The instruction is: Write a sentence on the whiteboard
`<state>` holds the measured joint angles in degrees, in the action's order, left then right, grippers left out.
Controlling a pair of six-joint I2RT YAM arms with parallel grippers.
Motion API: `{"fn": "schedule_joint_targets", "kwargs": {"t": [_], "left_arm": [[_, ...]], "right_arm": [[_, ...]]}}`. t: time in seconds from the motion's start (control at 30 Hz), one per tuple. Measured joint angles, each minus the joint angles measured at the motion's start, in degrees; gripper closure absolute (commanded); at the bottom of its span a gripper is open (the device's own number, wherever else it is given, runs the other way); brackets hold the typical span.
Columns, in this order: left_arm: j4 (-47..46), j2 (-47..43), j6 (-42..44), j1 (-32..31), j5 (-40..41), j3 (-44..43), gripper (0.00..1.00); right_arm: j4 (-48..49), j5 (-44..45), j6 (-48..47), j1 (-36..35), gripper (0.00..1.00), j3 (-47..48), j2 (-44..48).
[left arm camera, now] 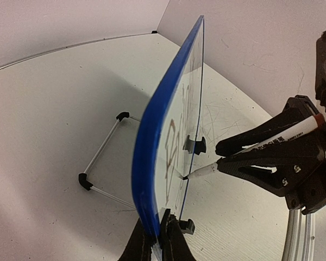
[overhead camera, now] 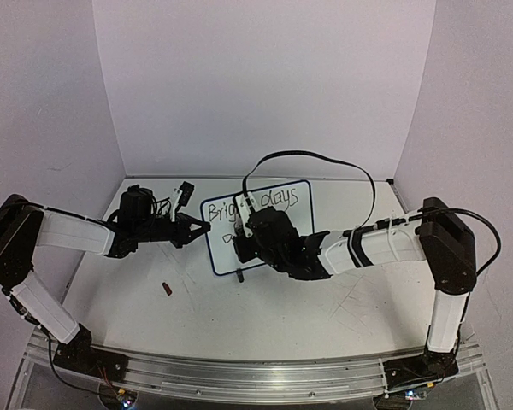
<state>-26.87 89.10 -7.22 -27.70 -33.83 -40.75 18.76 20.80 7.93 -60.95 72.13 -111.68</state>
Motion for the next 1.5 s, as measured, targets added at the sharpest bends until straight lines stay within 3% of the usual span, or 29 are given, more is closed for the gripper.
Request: {"fn": "schedule_joint_targets", "kwargs": {"t": [1.5], "left_arm": [[0.0,0.0,0.0,0.0,0.6,0.0,1.00]], "right_arm": [[1.9,4.6,0.7,0.5,1.00,-0.3,0.8]]}}
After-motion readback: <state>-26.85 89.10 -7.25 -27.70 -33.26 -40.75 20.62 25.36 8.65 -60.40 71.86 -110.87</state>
